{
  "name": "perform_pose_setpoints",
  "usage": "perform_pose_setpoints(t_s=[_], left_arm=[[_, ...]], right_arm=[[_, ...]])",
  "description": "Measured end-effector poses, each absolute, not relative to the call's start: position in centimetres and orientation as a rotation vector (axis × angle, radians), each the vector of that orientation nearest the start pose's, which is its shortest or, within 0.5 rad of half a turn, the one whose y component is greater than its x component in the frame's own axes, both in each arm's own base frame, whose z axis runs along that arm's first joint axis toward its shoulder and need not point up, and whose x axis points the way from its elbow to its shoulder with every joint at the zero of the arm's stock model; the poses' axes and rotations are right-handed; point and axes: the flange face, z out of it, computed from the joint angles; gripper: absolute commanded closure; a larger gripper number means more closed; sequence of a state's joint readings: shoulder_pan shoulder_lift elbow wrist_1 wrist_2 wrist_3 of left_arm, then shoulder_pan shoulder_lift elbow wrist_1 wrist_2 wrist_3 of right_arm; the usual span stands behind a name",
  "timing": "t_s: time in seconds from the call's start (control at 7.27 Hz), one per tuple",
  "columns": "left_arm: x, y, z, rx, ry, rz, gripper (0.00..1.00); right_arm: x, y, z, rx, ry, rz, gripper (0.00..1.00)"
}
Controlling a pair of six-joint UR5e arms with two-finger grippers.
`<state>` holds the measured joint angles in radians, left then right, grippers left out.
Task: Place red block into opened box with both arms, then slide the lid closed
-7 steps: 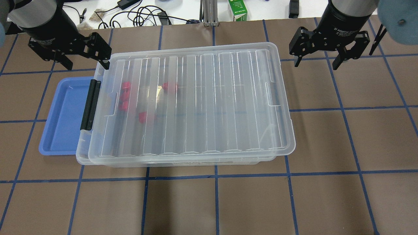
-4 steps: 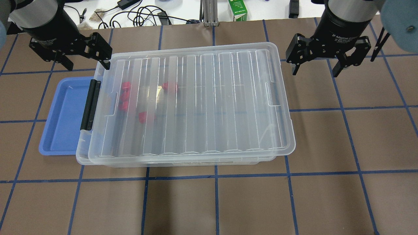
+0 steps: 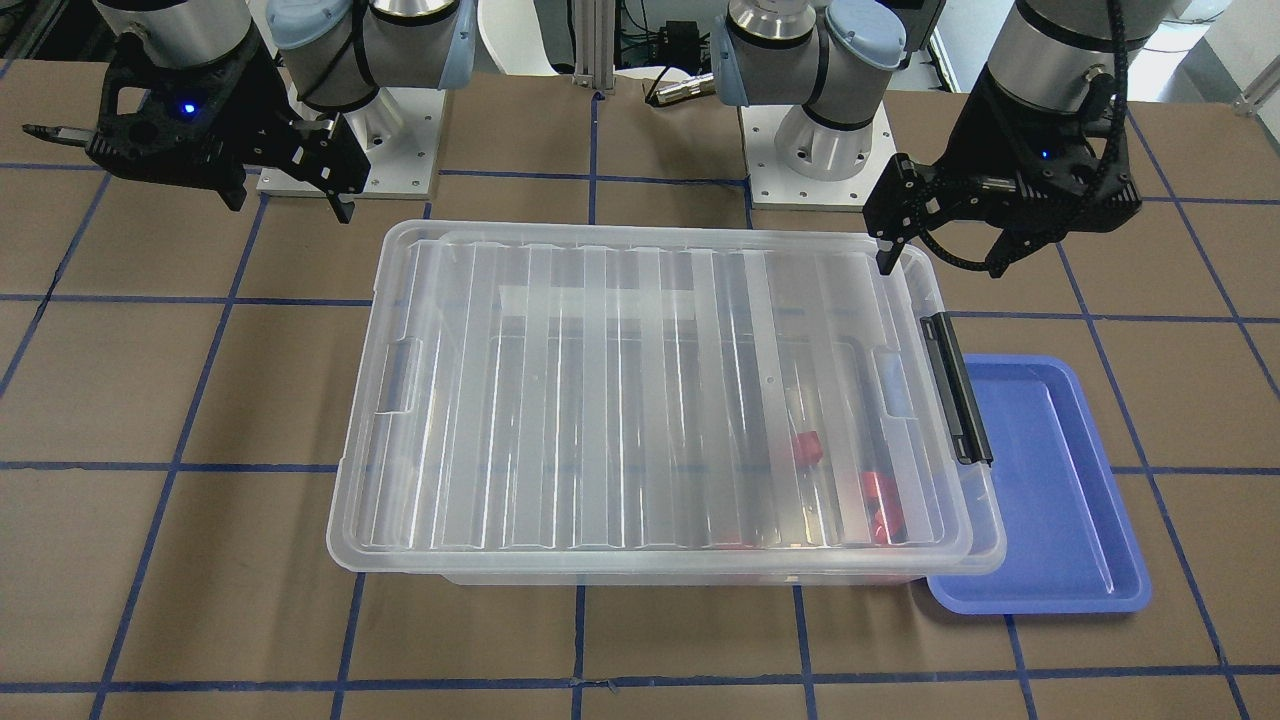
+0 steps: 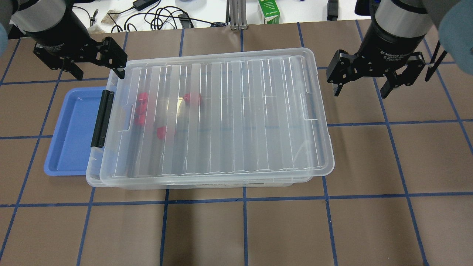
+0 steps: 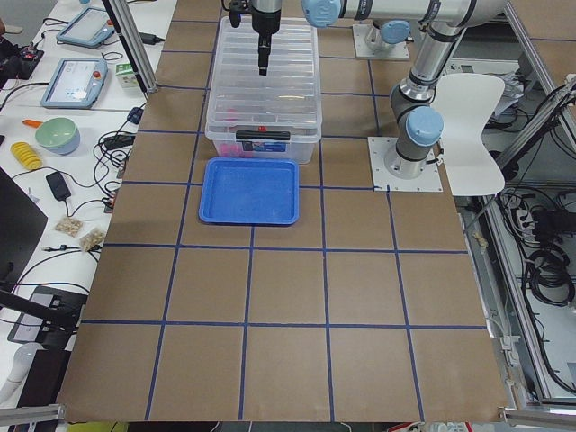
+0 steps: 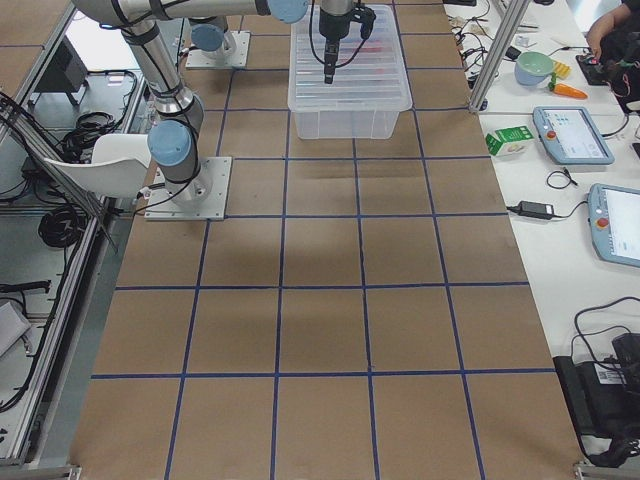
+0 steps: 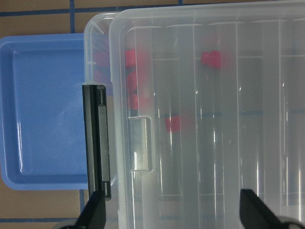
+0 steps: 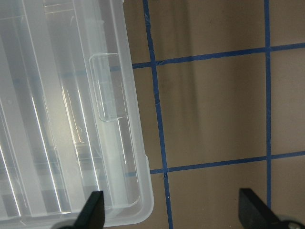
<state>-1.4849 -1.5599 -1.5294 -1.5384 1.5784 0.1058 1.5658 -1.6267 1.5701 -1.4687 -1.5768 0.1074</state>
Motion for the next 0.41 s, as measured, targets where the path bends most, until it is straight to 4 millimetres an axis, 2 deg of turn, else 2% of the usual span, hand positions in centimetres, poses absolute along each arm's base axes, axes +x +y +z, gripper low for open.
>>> perform_pose_setpoints(t_s=[0.41], left_arm=[[-8.94,-50.26,51.91,0.031,3.119,-0.135,0.0]], right_arm=[[13.02,-46.27,50.46,0.178,3.144,0.073,0.0]])
